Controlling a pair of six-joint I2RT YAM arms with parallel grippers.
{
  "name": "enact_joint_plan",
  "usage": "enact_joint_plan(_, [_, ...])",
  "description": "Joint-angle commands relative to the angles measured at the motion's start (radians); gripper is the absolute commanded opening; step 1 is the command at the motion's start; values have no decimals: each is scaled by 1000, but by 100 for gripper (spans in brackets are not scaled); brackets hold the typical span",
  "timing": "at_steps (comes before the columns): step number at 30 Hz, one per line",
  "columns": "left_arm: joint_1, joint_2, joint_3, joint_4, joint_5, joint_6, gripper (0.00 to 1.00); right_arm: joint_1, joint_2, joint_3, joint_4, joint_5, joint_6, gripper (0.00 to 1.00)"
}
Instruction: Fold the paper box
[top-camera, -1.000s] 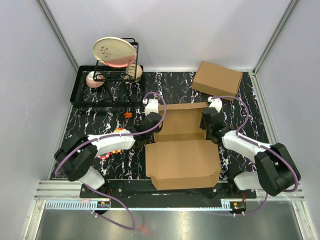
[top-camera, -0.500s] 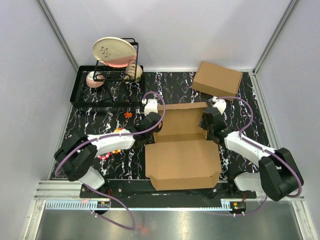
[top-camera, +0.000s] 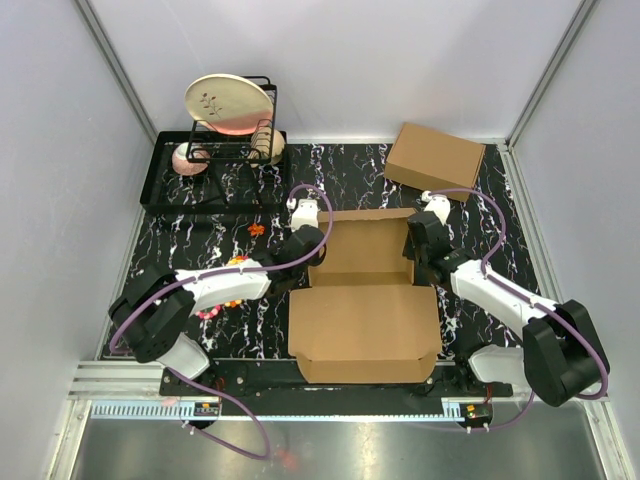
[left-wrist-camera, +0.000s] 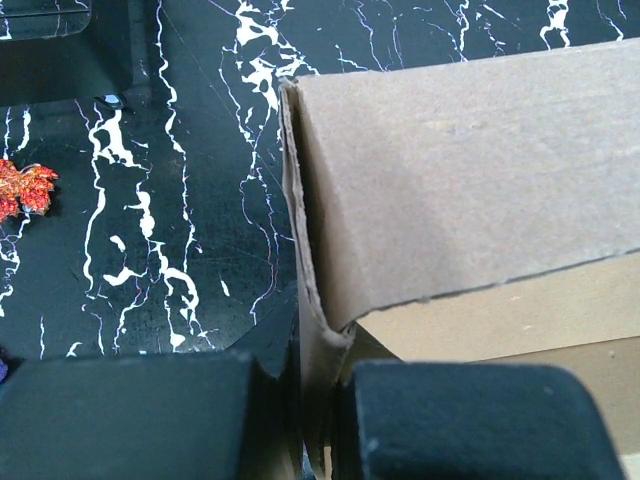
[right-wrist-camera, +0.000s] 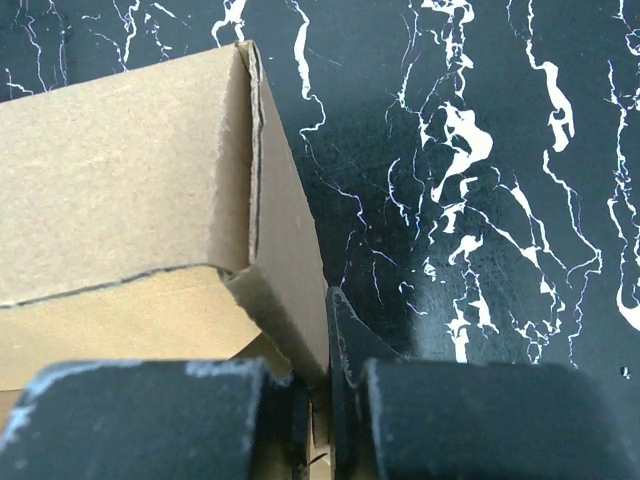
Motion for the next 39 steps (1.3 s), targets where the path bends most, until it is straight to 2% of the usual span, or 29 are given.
enact_joint_plan(1, [6,-20,6,-90,45,-23,0,-22,-35,47,16,55,91,0])
enact_joint_plan(3, [6,-20,30,-137,68,-10,0,-22,-31,78,-59,24,91,24])
enact_joint_plan(6, [5,-13,106,-246,112,11,0,-22,-24,152,-175,12,109,50])
enact_joint_plan(9, [6,10,196,-362,178,40,0,-22,-28,212,-265,10,128,63])
enact_joint_plan(12, [6,41,283,-462,267,81,1,-22,-33,270,-334,13,137,68])
enact_joint_plan(17, [8,105,391,-571,355,125,13,-22,-53,314,-369,2,129,72])
enact_joint_plan(18, [8,121,399,-588,364,135,23,-22,-51,317,-375,-11,125,73])
enact_joint_plan(20, [8,137,419,-616,385,143,32,-22,-44,327,-386,-21,111,76])
enact_joint_plan(21, [8,153,425,-622,387,143,42,-22,-39,325,-388,-33,108,76])
enact_joint_plan(24, [8,159,426,-630,385,137,55,-22,-36,318,-391,-44,99,80])
enact_joint_plan(29, [8,150,428,-633,378,134,60,-22,-42,310,-385,-61,89,83])
enact_joint_plan(35, [9,118,486,-679,373,160,64,-22,-38,351,-395,-73,79,92])
enact_joint_plan(39, [26,118,515,-673,364,171,60,-22,28,390,-400,-65,66,92])
